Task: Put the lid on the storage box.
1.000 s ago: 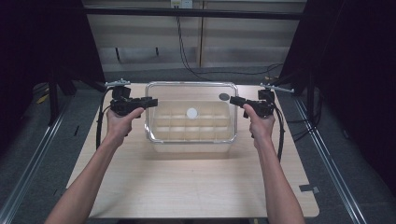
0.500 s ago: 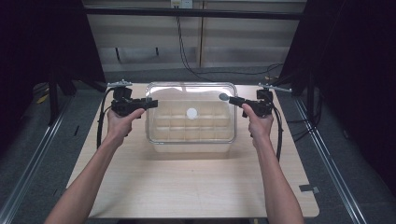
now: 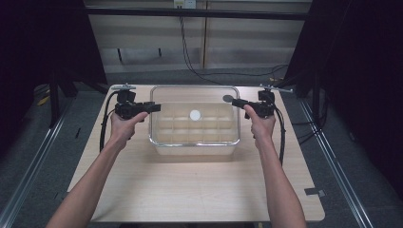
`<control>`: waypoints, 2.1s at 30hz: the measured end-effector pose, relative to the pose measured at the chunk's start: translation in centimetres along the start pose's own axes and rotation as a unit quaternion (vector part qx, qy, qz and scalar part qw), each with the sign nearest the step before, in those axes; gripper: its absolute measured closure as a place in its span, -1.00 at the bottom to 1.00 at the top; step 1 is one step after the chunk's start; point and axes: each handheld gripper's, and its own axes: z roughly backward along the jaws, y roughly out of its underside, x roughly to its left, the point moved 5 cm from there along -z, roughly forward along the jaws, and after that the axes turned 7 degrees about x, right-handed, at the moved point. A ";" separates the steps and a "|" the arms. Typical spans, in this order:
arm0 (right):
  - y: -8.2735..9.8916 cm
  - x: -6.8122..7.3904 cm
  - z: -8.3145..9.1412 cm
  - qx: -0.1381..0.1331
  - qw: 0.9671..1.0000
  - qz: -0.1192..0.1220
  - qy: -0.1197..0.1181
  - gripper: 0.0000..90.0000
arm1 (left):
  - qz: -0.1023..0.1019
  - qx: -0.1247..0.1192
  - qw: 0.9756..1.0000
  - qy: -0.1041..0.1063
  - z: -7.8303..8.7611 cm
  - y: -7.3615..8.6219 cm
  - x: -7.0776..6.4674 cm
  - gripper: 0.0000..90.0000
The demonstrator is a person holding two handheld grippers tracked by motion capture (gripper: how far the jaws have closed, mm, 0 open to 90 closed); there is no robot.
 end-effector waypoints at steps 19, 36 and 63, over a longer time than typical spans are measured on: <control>1.2 -1.5 -2.9 0.024 0.999 -0.026 0.038 0.29 | 0.025 0.035 0.999 -0.003 -2.1 1.8 1.5 0.17; 2.3 -2.0 -4.6 0.055 0.995 -0.013 0.083 0.07 | 0.037 0.060 0.997 -0.011 -3.5 2.6 2.4 0.09; 3.2 -1.5 -3.2 0.059 0.996 0.004 0.072 -0.41 | 0.029 0.080 0.996 -0.027 -2.6 4.6 2.2 -0.40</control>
